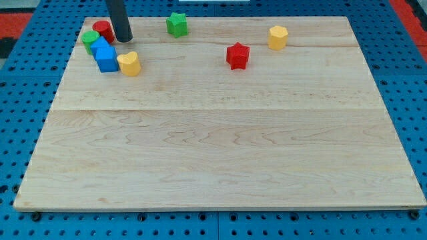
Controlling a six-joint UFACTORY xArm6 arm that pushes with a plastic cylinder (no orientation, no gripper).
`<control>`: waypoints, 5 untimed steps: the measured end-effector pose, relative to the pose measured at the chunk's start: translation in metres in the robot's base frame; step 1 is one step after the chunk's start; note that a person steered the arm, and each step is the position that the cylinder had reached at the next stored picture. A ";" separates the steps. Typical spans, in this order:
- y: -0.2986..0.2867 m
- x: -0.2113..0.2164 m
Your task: Push green star towards red star
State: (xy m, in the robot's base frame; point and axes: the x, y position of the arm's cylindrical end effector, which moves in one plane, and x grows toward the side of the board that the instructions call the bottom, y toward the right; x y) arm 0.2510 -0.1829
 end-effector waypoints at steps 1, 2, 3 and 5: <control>0.016 -0.022; 0.041 -0.042; 0.065 -0.045; 0.084 -0.044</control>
State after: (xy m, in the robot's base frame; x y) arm 0.2065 -0.0989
